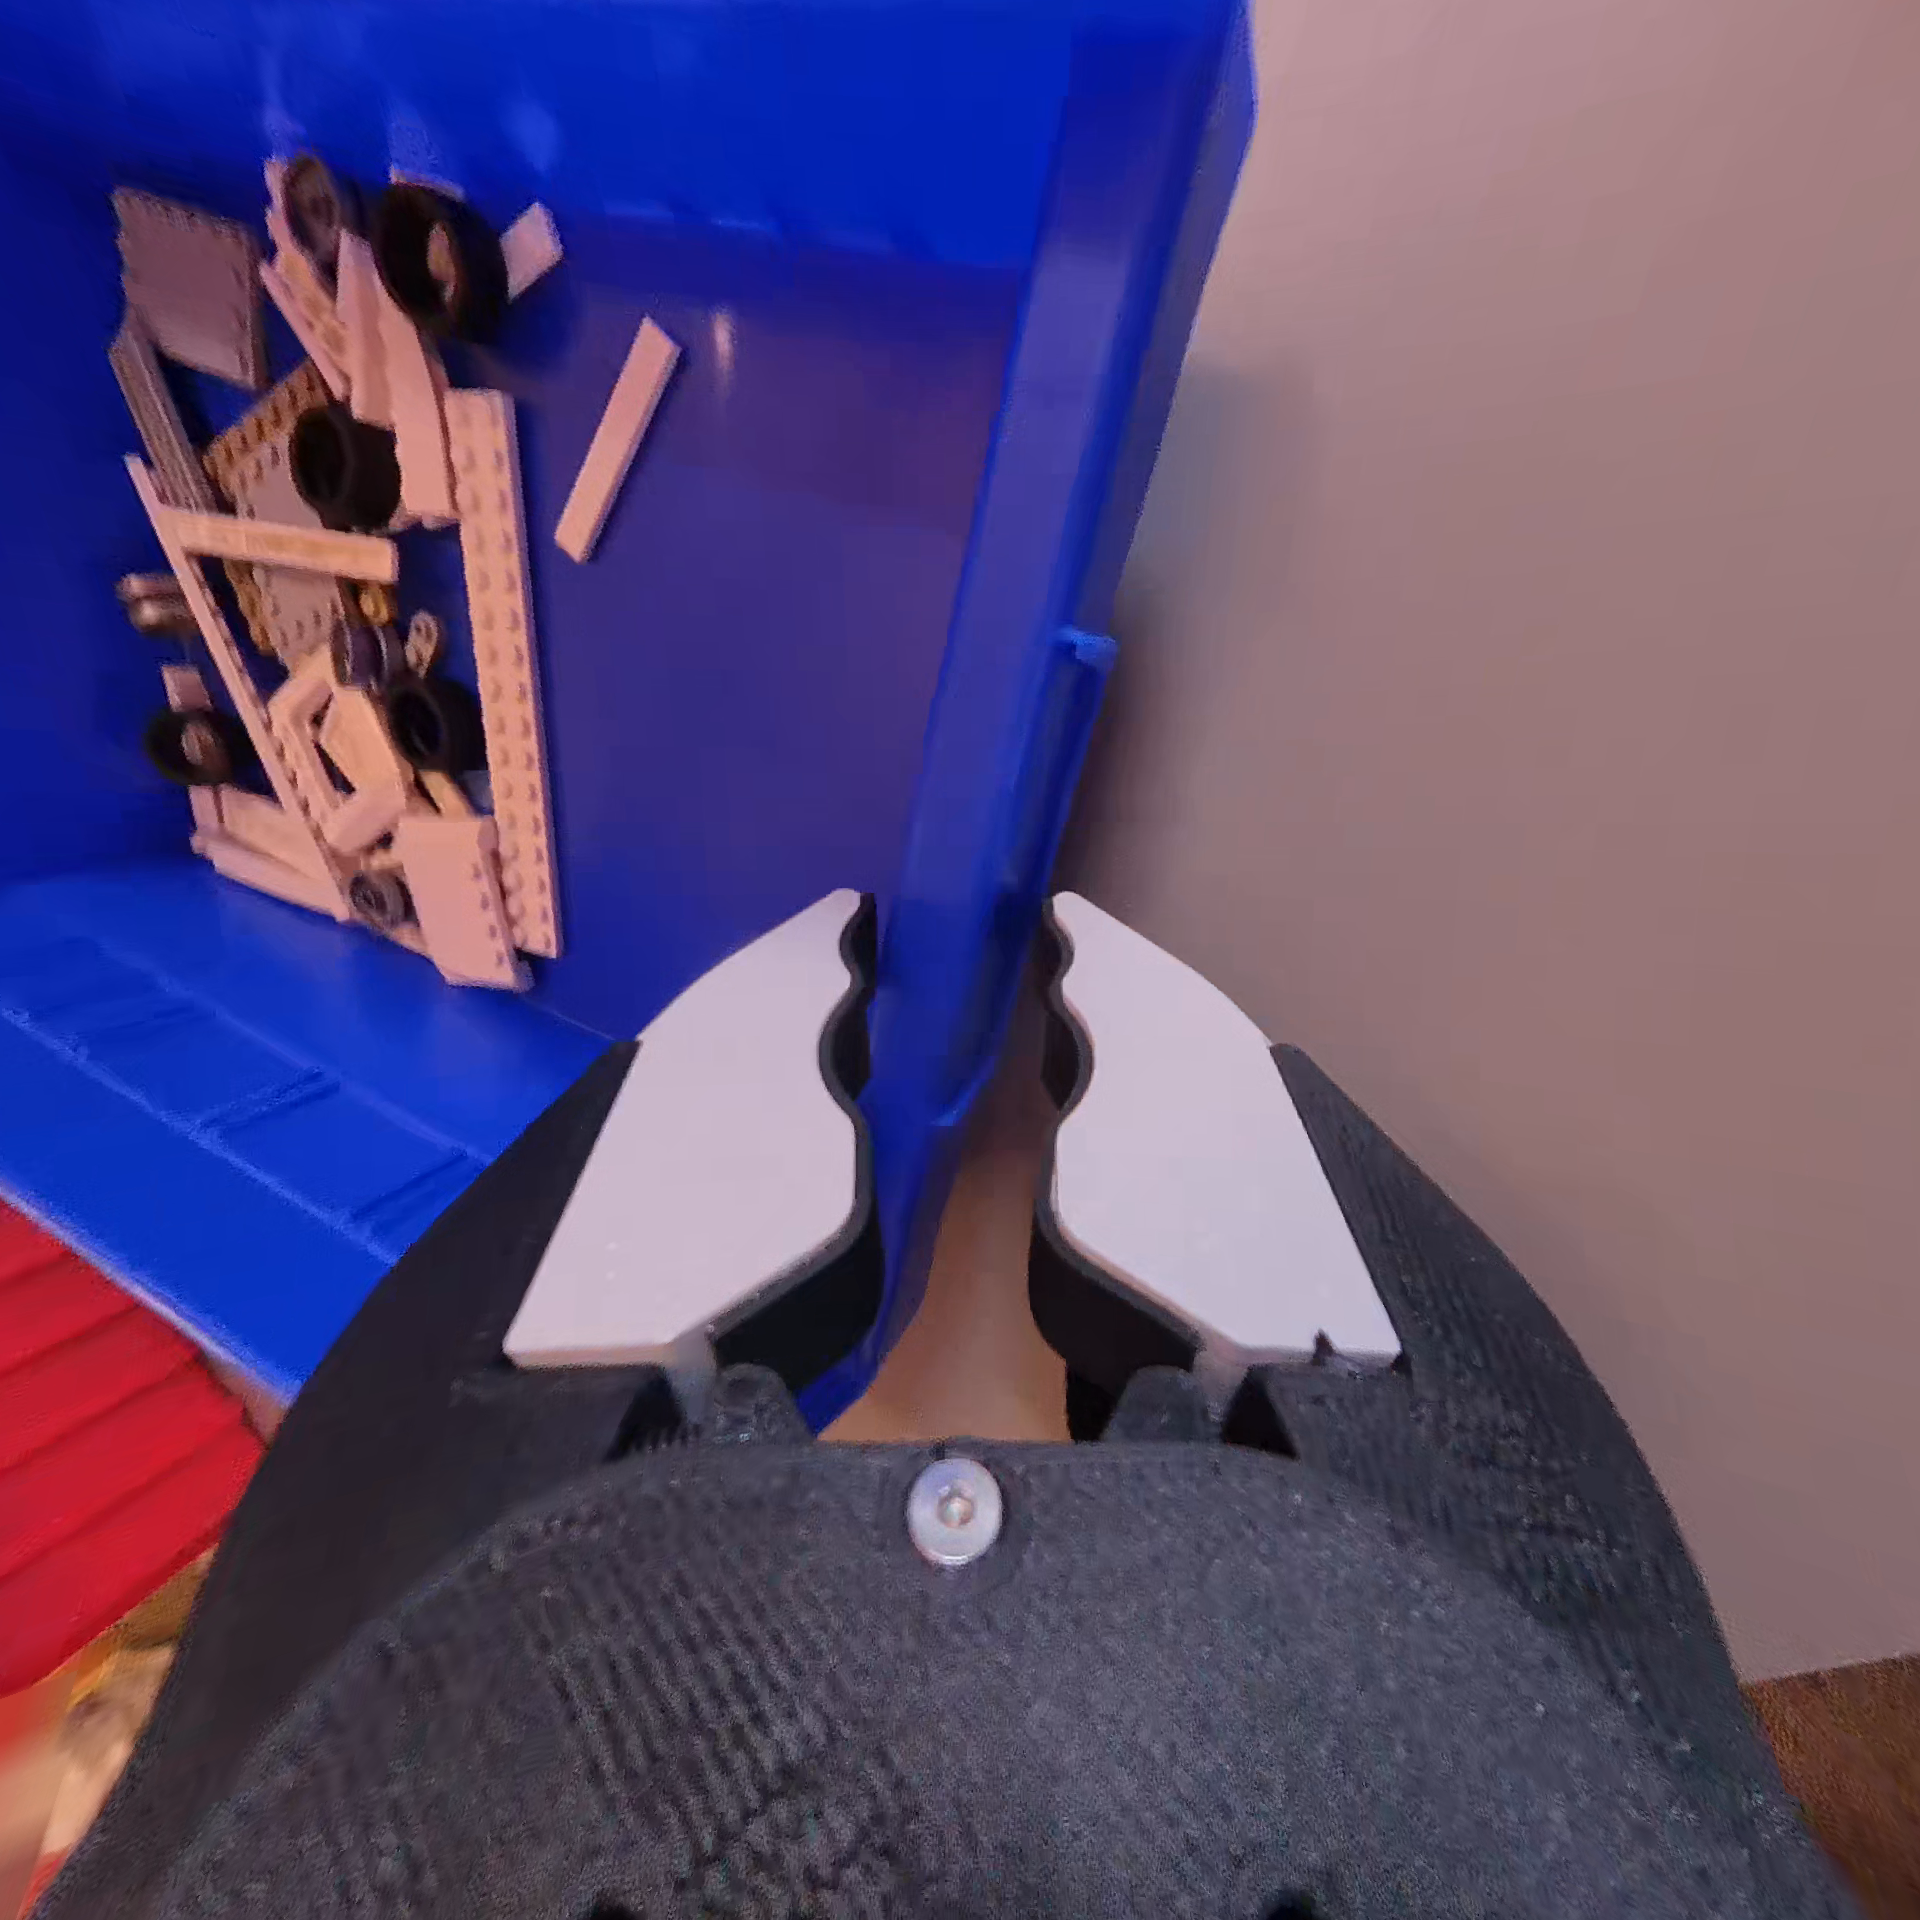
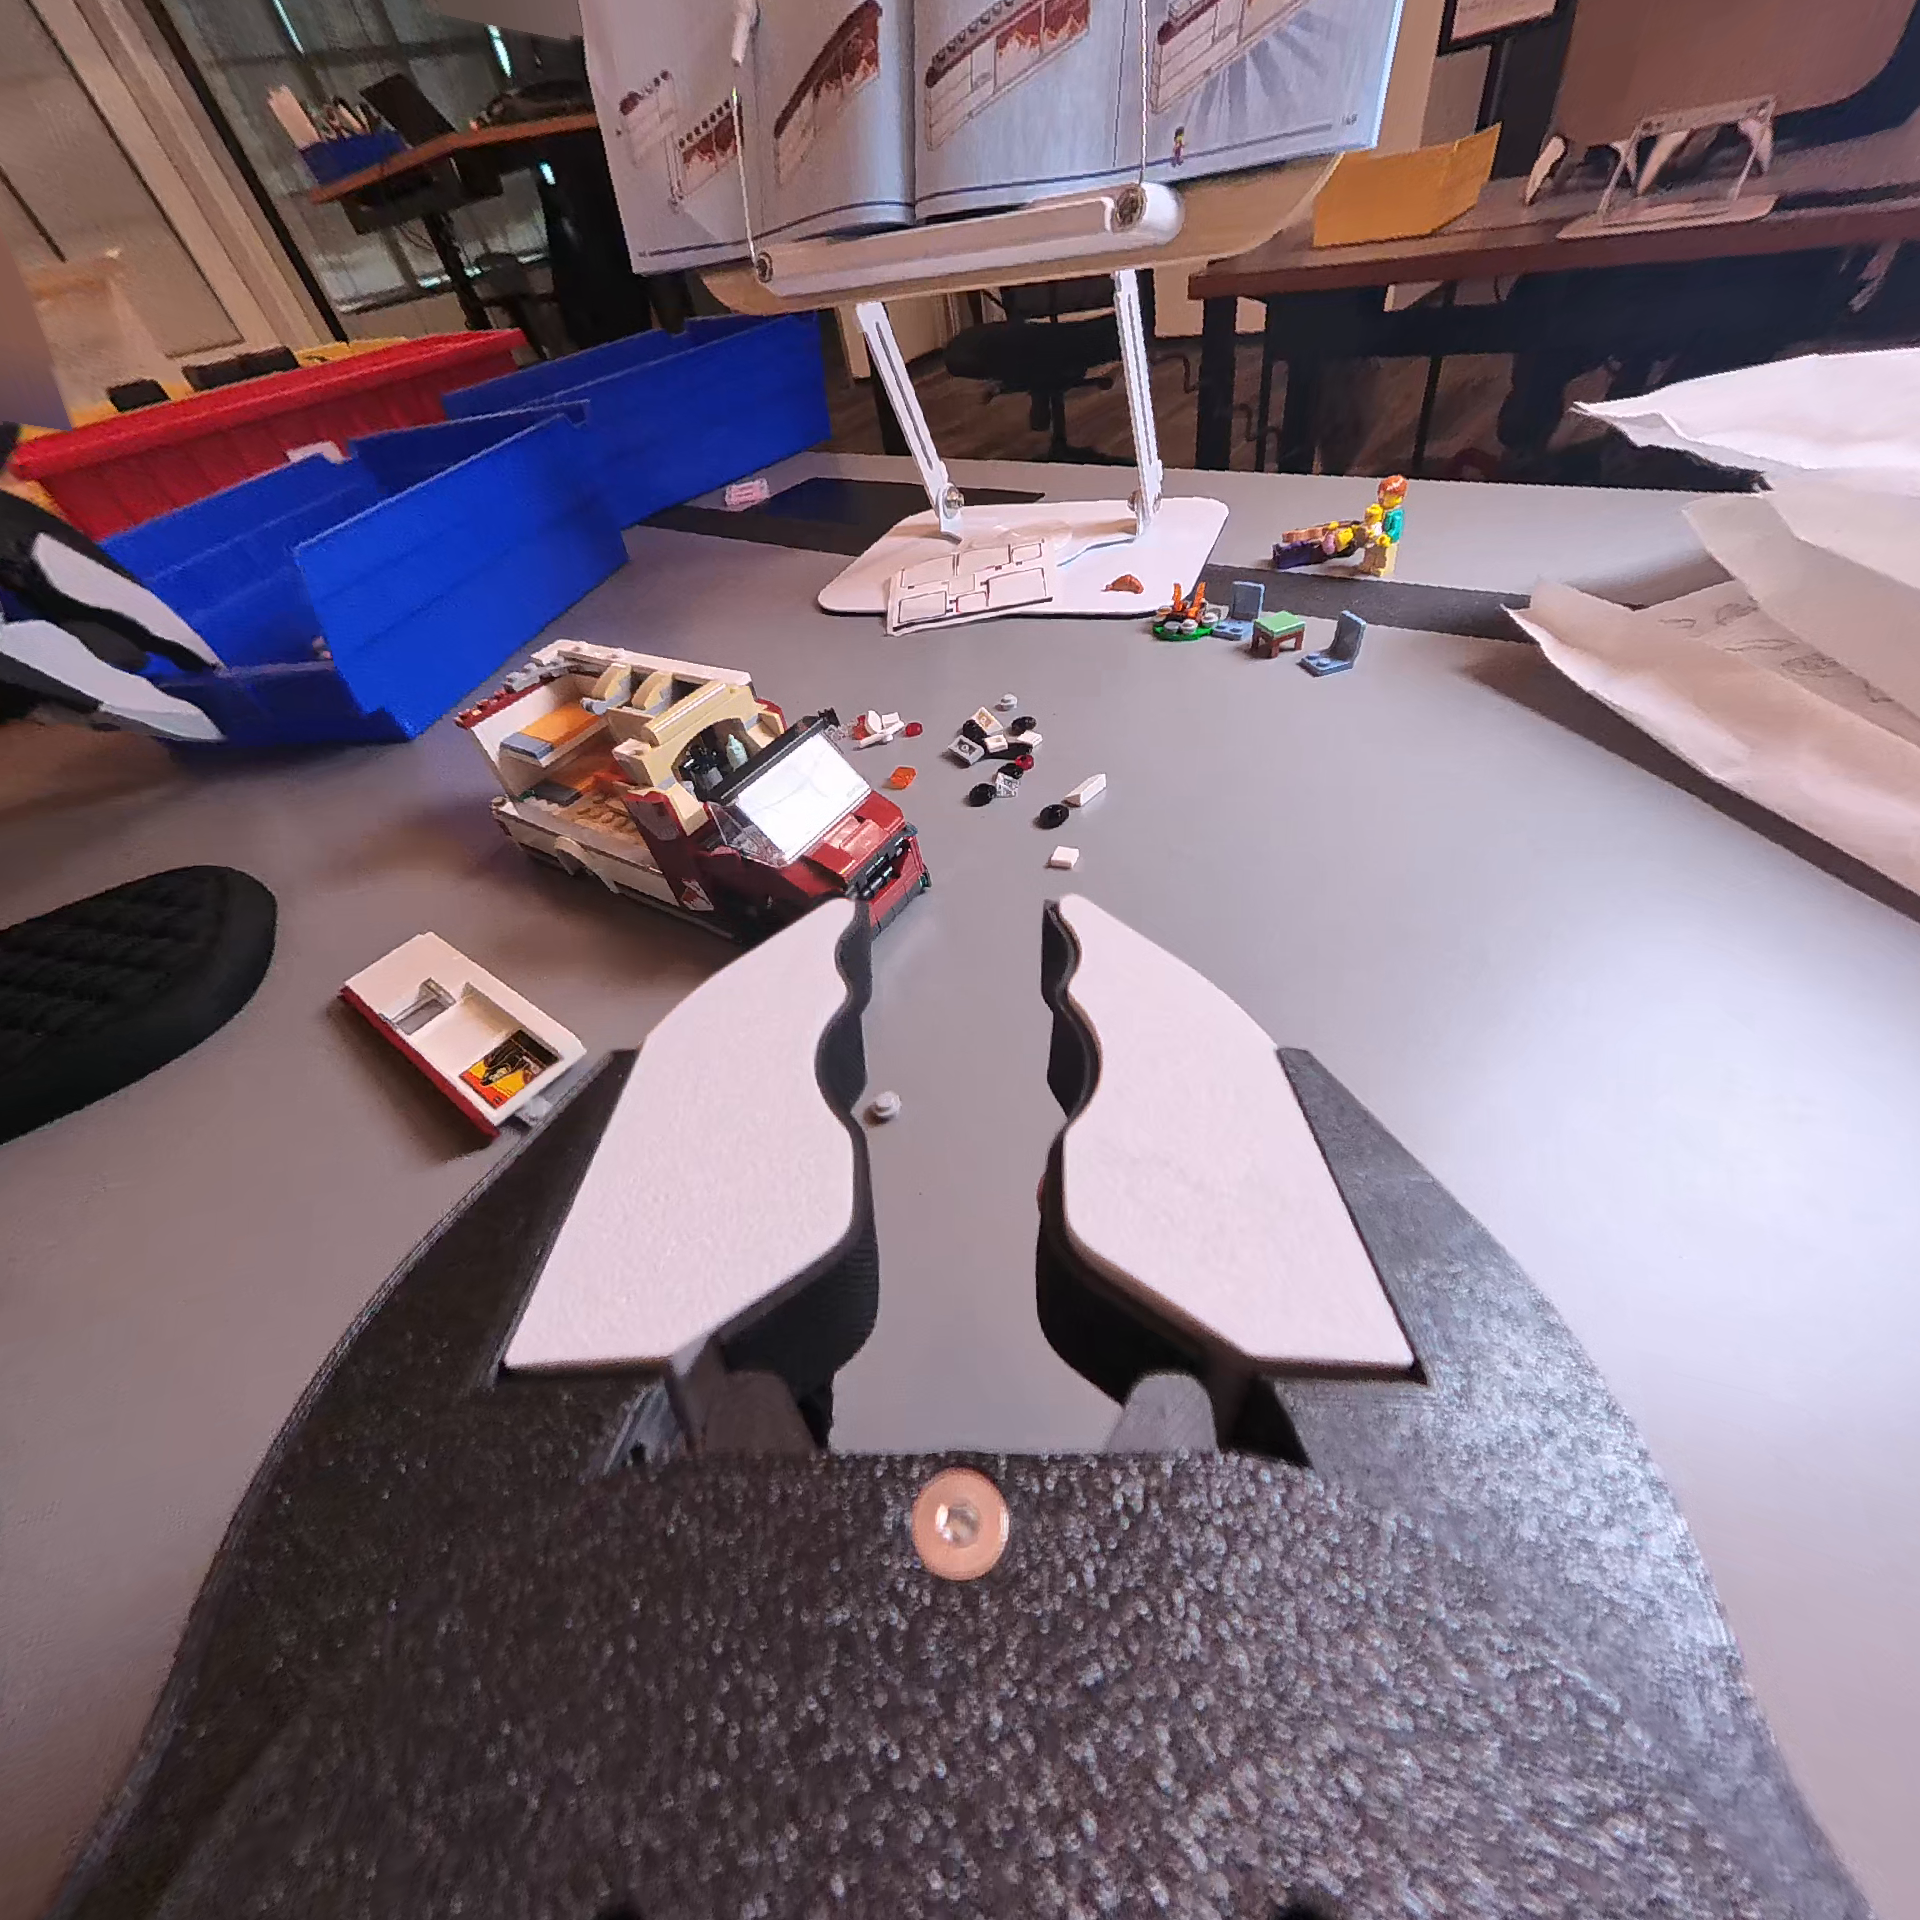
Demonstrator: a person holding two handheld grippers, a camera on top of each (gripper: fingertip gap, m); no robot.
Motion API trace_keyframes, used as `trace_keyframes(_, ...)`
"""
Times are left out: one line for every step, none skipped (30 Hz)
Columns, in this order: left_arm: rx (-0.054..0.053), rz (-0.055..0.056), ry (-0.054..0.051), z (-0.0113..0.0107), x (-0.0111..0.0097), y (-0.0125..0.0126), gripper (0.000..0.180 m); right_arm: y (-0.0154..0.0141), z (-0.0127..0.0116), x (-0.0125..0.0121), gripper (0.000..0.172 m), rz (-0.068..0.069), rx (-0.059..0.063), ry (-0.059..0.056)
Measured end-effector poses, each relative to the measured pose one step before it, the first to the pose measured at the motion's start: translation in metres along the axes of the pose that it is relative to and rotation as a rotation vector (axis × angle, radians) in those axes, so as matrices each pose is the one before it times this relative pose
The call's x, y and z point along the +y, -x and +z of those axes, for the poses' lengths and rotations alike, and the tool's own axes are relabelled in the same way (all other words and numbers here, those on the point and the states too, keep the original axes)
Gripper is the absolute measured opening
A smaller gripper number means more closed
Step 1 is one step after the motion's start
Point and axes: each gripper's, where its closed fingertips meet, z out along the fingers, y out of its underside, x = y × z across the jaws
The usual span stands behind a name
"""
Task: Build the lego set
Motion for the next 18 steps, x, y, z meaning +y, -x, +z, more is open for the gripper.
trace_keyframes(0.0079, 0.0054, -0.0377, -0.00206, -0.008, -0.00873, 0.03, -0.00132, 0.00006, 0.00145, 0.031, -0.0023, 0.0088, 0.0065)
trace_keyframes(0.0132, 0.0044, -0.0375, -0.00214, -0.00882, -0.01026, 0.029, -0.00176, 0.00048, 0.00098, 0.031, -0.0005, 0.0092, 0.0057)
trace_keyframes(0.0186, 0.0045, -0.0362, -0.00204, -0.00902, -0.01076, 0.028, -0.00189, 0.00087, 0.00056, 0.031, 0.0027, 0.0075, 0.0045)
trace_keyframes(0.0246, 0.0036, -0.0335, -0.00196, -0.00804, -0.01015, 0.027, -0.00167, 0.00138, 0.00028, 0.031, 0.0053, 0.0041, 0.0037)
trace_keyframes(0.0207, -0.0074, -0.0289, -0.00375, -0.00702, -0.00732, 0.028, -0.00138, 0.00152, 0.00001, 0.031, 0.0065, 0.0014, 0.0029)
trace_keyframes(0.0083, -0.0029, -0.0524, -0.00734, -0.00878, -0.00252, 0.027, -0.00107, 0.00123, -0.00037, 0.031, 0.0064, 0.0, 0.0007)
trace_keyframes(0.0244, -0.0219, -0.068, -0.01107, -0.01071, -0.00186, 0.026, -0.0009, 0.00115, -0.00046, 0.031, 0.0046, -0.0001, -0.0016)
trace_keyframes(0.03, -0.0371, -0.0792, -0.01403, -0.01295, -0.00045, 0.025, -0.00103, 0.00093, -0.00024, 0.031, 0.0032, 0.0016, -0.0012)
trace_keyframes(-0.0009, -0.0276, -0.0769, -0.01532, -0.0129, 0.00542, 0.023, -0.00083, 0.00077, 0.00014, 0.031, 0.0022, 0.0012, -0.0004)
trace_keyframes(-0.0274, -0.0124, -0.0552, -0.01434, -0.00949, 0.01105, 0.019, -0.00078, 0.00061, 0.00044, 0.031, 0.002, 0.0008, -0.0009)
trace_keyframes(-0.028, -0.0032, -0.0287, -0.01078, -0.00427, 0.0138, 0.017, -0.0009, 0.00052, 0.00052, 0.031, 0.0031, 0.0013, -0.0001)
trace_keyframes(-0.0078, -0.0151, 0.0038, -0.00597, 0.00193, 0.0122, 0.017, -0.00059, 0.00046, 0.00058, 0.031, 0.0038, 0.0004, 0.001)
trace_keyframes(0.032, -0.0257, 0.0344, -0.00096, 0.00658, 0.00458, 0.022, -0.0004, 0.00033, 0.00021, 0.031, 0.0036, 0.0001, 0.0009)
trace_keyframes(0.0551, -0.0168, 0.0552, 0.00275, 0.00908, -0.00239, 0.031, -0.00043, 0.00008, -0.00011, 0.031, 0.0018, 0.0019, -0.0003)
trace_keyframes(0.0353, 0.006, 0.0581, 0.00567, 0.00847, -0.0042, 0.036, -0.00052, -0.00022, -0.00015, 0.031, -0.0011, 0.0041, -0.001)
trace_keyframes(0.025, 0.0241, 0.0426, 0.00834, 0.00498, -0.00688, 0.038, -0.00058, -0.00033, 0.0, 0.031, -0.0024, 0.0045, -0.0001)
trace_keyframes(0.0347, 0.017, 0.0354, 0.01124, 0.00259, -0.01098, 0.039, -0.00047, -0.00019, 0.0, 0.031, -0.0013, 0.0028, -0.0004)
trace_keyframes(0.0173, 0.0078, 0.0522, 0.01351, 0.00435, -0.00923, 0.039, -0.00028, -0.00009, -0.00008, 0.031, 0.001, 0.0008, -0.0014)
